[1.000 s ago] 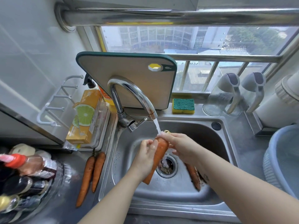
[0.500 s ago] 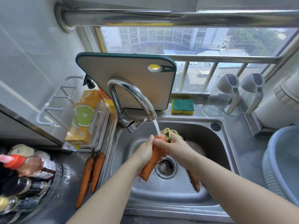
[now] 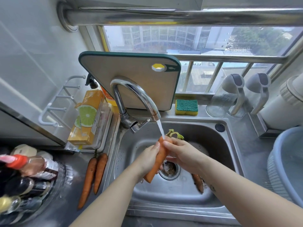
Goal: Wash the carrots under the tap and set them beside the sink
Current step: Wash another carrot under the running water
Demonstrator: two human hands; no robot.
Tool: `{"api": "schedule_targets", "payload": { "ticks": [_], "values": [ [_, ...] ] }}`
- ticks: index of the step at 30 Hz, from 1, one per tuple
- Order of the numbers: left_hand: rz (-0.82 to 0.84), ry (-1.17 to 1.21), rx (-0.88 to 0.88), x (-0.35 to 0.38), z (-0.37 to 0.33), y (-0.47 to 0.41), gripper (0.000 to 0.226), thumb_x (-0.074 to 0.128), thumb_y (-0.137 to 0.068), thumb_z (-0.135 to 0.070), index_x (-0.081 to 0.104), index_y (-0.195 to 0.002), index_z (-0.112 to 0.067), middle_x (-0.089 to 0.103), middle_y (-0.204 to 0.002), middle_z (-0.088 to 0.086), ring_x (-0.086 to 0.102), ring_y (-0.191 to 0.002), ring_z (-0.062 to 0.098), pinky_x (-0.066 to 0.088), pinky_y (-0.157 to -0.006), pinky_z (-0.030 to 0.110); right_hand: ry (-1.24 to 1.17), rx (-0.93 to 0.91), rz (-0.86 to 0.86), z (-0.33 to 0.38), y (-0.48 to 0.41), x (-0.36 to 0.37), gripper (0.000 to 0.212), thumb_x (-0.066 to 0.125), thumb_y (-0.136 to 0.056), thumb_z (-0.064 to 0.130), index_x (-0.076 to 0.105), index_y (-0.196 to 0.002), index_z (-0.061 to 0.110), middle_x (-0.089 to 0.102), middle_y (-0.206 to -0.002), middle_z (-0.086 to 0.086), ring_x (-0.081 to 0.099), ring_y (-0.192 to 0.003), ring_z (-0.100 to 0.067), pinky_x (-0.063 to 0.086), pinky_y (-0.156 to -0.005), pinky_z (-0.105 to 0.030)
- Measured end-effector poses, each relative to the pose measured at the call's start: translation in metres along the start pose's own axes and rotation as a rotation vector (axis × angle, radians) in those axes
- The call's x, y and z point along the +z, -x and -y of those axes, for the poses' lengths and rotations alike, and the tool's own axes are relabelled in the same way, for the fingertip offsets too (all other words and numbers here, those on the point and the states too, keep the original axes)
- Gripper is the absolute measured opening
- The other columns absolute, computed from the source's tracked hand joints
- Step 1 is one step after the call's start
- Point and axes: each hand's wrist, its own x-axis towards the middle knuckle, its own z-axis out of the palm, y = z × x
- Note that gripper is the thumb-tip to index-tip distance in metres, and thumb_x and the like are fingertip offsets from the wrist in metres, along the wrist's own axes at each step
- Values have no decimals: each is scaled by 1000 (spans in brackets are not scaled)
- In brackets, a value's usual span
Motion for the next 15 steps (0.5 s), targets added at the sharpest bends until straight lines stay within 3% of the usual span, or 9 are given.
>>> {"api": "schedule_targets", "payload": {
  "ticks": [3,6,9,12,15],
  "values": [
    [-39,-151,47,5,0,0,38,24,-101,-44,52,-119,-24,62,-89,2,58,-59,14,47,-51,25,135,-81,-123,0,-2,10,31,63,-85,38,65,-100,10,67,-91,-9,63,-91,-25,44,-100,-55],
    [-62,-171,84,5,2,0,41,26,-101,-44,52,-119,-19,60,-85,0,58,-60,16,48,-54,26,175,-152,-198,5,-2,15,41,66,-79,49,68,-89,9,66,-82,-9,63,-83,-24,50,-91,-49],
    [-36,-79,28,-1,2,3,41,28,-101,-44,54,-113,-16,59,-79,5,56,-55,13,46,-51,26,55,-122,-77,6,-1,11,27,55,-95,29,65,-93,5,62,-84,-12,59,-83,-24,49,-83,-38],
    [0,19,-14,-5,4,4,40,30,-100,-46,54,-114,-18,61,-87,11,56,-58,14,45,-51,28,-32,-55,45,8,5,8,18,49,-98,17,61,-100,5,64,-86,-9,60,-82,-20,45,-86,-35],
    [-12,-48,14,1,6,1,38,28,-100,-47,53,-118,-24,62,-91,7,58,-62,16,47,-54,29,45,-92,-103,7,4,13,23,56,-94,17,62,-101,-4,61,-86,-16,58,-82,-27,47,-82,-39]
  ]
}}
